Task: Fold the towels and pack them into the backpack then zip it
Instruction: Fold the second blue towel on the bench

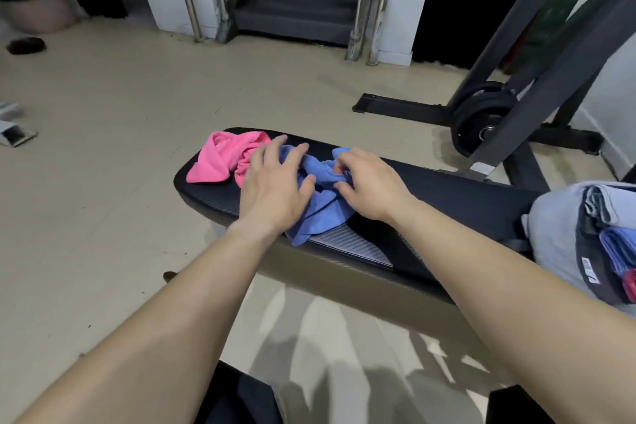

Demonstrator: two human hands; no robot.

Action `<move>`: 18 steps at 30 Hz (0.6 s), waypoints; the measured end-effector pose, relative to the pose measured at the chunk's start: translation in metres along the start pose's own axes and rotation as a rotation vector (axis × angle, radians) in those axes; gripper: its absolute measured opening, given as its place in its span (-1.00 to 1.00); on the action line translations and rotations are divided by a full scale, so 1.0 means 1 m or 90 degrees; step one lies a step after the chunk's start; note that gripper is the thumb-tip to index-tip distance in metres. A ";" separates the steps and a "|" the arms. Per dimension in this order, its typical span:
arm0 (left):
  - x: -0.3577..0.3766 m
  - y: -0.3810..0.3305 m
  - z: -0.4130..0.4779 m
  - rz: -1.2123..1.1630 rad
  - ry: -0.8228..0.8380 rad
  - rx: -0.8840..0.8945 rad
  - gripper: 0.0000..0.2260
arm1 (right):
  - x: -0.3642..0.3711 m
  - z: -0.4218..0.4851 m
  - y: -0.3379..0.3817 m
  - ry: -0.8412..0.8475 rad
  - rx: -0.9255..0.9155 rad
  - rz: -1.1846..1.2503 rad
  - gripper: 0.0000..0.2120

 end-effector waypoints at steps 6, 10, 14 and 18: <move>0.003 -0.055 0.003 -0.006 0.024 0.164 -0.62 | -0.019 -0.024 -0.004 0.026 -0.017 0.032 -0.90; -0.006 -0.076 -0.004 0.035 0.013 0.164 -0.85 | -0.041 -0.054 -0.024 0.000 0.012 0.053 -0.96; -0.005 -0.093 -0.009 0.014 0.045 0.160 -0.81 | -0.057 -0.087 -0.057 -0.017 0.065 0.070 -0.83; 0.001 -0.107 -0.011 -0.008 0.077 0.143 -0.84 | -0.071 -0.116 -0.094 -0.067 0.139 0.076 -0.72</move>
Point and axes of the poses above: each hand's wrist, its own z-axis towards the middle knuckle, its own x-axis out of the palm, y = z × x, the point moved 7 cm from there along z, towards the middle knuckle, and after that the axes turned 3 degrees about y, right-handed, at the moved point
